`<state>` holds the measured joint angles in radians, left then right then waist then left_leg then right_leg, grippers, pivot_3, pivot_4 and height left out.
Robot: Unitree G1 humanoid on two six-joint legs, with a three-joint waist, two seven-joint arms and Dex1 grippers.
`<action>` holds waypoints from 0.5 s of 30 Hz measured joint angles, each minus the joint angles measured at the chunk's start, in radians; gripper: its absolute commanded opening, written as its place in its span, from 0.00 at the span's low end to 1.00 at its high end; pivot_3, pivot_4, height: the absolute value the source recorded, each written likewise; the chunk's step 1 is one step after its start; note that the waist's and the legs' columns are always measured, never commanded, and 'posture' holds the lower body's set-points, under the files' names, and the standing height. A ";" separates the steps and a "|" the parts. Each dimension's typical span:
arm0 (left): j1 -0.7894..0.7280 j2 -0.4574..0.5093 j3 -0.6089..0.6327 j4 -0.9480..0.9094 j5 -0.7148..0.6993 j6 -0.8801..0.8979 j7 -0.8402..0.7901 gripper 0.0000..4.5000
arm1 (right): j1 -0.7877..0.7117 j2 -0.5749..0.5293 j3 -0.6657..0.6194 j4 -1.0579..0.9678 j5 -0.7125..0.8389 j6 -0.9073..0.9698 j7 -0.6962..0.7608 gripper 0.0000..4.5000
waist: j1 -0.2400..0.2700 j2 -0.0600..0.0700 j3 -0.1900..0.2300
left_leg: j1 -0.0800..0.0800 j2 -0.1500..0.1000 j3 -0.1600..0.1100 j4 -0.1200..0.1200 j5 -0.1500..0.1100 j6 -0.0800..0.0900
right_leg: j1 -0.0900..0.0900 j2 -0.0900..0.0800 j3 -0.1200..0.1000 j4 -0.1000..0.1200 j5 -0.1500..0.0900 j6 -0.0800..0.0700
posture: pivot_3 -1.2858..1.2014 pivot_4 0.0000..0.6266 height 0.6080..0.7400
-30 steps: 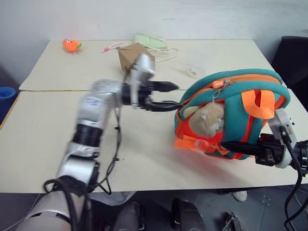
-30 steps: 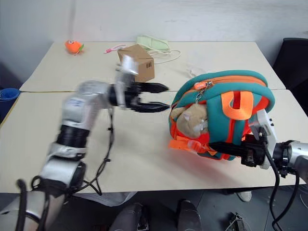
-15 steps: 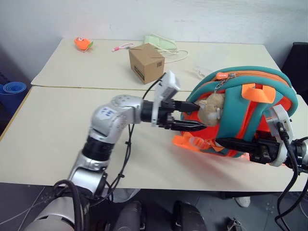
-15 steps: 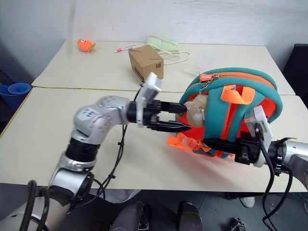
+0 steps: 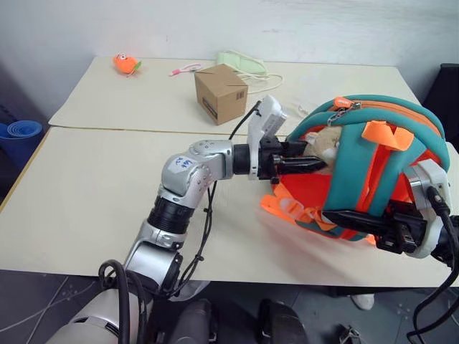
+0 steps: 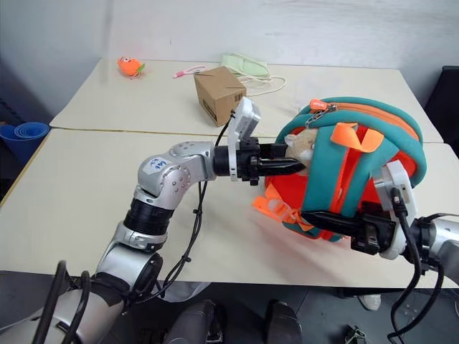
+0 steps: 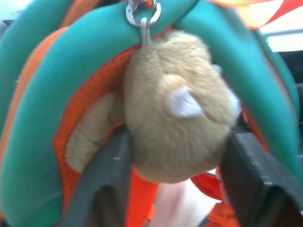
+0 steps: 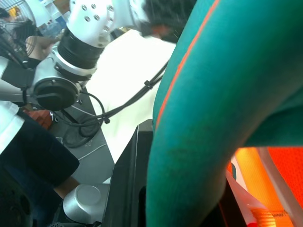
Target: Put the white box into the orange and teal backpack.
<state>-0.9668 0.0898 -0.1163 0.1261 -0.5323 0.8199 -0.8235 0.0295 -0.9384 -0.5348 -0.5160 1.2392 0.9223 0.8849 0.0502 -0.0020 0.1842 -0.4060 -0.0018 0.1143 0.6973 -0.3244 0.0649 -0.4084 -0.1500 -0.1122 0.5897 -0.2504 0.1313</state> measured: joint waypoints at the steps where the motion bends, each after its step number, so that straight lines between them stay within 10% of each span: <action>1: -0.001 0.008 0.003 0.000 -0.009 0.006 -0.003 0.26 | 0.007 0.000 0.000 0.000 -0.002 -0.005 -0.002 0.00 | 0.001 0.000 0.000 | 0.000 0.000 0.000 0.000 0.000 0.000 | 0.000 0.000 0.000 0.000 0.000 0.000 | 0.52 0.24 1.00; 6: -0.010 0.088 0.046 -0.008 -0.071 0.042 -0.061 0.06 | 0.063 0.000 -0.031 0.006 -0.028 -0.028 -0.002 0.00 | 0.000 0.000 0.000 | 0.000 0.000 0.000 0.000 0.000 0.000 | -0.001 0.001 0.000 0.001 0.000 0.000 | 0.52 0.24 1.00; 15: -0.127 0.431 -0.011 0.245 0.101 -0.232 -0.336 0.05 | 0.158 0.009 -0.101 0.025 -0.067 -0.056 0.036 0.00 | -0.007 0.002 -0.001 | 0.002 0.000 0.004 -0.003 0.000 0.000 | -0.001 0.001 0.000 0.000 0.000 0.000 | 0.52 0.24 1.00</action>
<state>-1.0935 0.5207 -0.1271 0.3706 -0.4309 0.5875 -1.1594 0.1878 -0.9297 -0.6362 -0.4906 1.1725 0.8662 0.9212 0.0427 0.0004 0.1827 -0.4044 -0.0021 0.1184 0.6945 -0.3247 0.0649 -0.4097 -0.1492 -0.1119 0.5897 -0.2505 0.1311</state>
